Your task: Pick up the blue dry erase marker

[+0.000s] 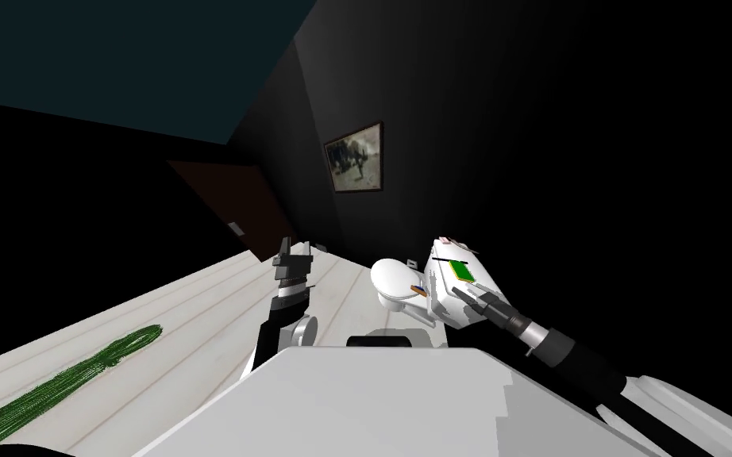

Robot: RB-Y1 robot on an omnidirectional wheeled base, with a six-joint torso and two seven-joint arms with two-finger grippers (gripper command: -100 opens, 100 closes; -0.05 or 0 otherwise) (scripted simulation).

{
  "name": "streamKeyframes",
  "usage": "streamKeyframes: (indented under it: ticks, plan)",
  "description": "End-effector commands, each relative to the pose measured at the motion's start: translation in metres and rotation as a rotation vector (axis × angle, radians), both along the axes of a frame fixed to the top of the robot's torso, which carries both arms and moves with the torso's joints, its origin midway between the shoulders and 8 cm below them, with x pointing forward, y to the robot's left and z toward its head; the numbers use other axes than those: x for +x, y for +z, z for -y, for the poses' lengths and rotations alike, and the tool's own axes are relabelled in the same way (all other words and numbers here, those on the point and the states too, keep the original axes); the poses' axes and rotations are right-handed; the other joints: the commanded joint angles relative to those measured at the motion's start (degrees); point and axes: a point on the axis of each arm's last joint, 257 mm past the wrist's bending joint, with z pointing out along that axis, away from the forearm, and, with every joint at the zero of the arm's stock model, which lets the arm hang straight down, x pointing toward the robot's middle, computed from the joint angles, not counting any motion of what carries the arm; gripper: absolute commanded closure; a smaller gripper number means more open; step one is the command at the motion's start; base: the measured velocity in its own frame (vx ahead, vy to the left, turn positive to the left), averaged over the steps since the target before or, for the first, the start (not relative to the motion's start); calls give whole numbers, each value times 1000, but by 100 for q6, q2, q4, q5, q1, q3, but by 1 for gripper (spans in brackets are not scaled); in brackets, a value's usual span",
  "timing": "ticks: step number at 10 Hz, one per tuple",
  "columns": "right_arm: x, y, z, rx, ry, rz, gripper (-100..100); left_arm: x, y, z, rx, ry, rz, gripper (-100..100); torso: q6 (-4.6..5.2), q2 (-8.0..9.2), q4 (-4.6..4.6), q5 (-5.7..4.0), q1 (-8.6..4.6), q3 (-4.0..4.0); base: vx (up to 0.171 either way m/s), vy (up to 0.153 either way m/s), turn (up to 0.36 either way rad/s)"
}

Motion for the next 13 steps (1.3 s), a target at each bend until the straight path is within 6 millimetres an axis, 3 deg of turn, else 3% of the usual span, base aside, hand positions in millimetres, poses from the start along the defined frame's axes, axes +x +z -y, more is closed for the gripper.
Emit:
streamKeyframes:
  ticks: [1, 2, 6, 7, 8, 9, 10, 11, 12, 13]
  plan:
    - [-14, -16, 22, -92, 16, -54, -100, 0, 0, 0, 0, 0, 0, 0, 0, 0, 0, 0, 0, 0, 2, 42, 272]
    - [-16, -20, 22, -111, 22, -63, -100, 0, 0, 0, 0, 0, 0, 0, -4, -2, -1, 1, 1, -1, 1, 34, 147]
    - [-45, -50, 63, -285, 63, -173, -100, 0, 0, 0, 0, 0, 0, 0, -4, -3, -1, 1, 1, -2, 1, 41, 206]
    - [-58, -56, 83, -345, 78, -217, -100, 0, 0, 0, 0, 0, 0, 0, 1, -3, -1, 0, -2, -2, 15, 42, 287]
    - [-62, -62, 86, -366, 84, -232, -100, 0, 0, 0, 0, 0, 0, 0, -3, -6, -1, 0, 0, -4, 10, 30, 146]
    - [-77, -68, 108, -420, 92, -282, -100, 0, 0, 0, 0, 0, 0, 0, 2, -5, -1, 0, -2, -3, 7, 42, 282]
    - [-80, -73, 109, -442, 104, -294, -100, 0, 0, 0, 0, 0, 0, 0, -3, -5, -1, 1, 1, -3, 11, 26, 133]
    - [-95, -77, 131, -490, 111, -343, -100, 0, 0, 0, 0, 0, 0, 0, 3, -4, -1, 0, -2, -2, 18, 36, 287]
    - [-98, -81, 132, -513, 124, -356, -100, 0, 0, 0, 0, 0, 0, 0, -4, -7, -1, 0, -1, -4, 15, 22, 155]
    - [-114, -84, 153, -559, 133, -407, -100, 0, 0, 0, 0, 0, 0, 0, 3, -6, -1, 0, -4, -4, 23, 32, 248]
